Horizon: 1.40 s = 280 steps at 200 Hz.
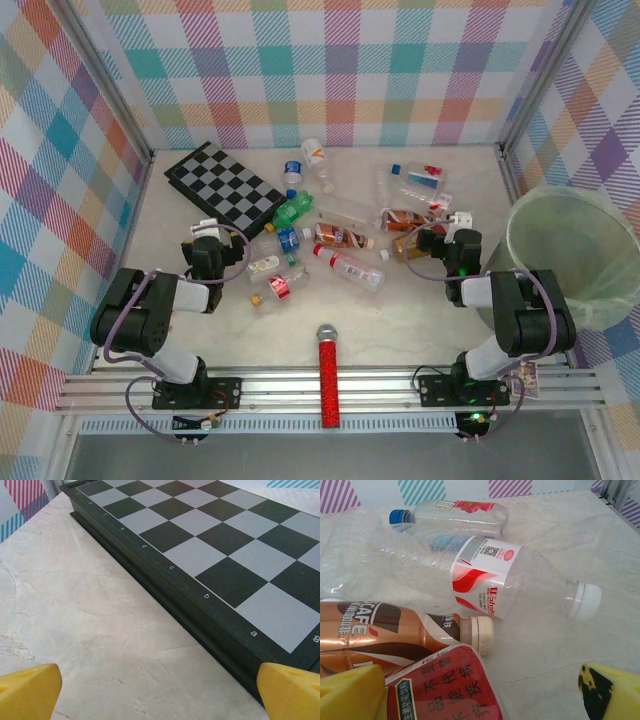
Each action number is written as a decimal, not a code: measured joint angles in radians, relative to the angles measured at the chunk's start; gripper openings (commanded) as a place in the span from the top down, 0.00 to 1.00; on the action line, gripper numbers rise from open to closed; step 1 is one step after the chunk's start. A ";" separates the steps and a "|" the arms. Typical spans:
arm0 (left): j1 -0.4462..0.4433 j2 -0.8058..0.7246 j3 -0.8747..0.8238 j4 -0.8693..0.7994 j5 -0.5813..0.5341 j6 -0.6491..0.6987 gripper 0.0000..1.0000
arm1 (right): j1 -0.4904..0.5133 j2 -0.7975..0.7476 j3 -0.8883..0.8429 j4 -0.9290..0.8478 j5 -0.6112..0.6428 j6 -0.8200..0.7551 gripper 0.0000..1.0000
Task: Put the plastic bottles in the bin
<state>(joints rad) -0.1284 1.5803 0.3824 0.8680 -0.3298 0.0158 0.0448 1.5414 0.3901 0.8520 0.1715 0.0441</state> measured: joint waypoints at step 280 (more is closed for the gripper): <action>-0.177 -0.384 0.575 -1.033 0.060 -0.008 0.01 | 0.184 -0.328 0.445 -0.958 0.009 -0.014 0.01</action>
<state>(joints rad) -0.3058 1.1961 0.9577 -0.1650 -0.2699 0.0082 0.2291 1.2129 0.8349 -0.1055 0.1806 0.0303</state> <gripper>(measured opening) 0.995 0.990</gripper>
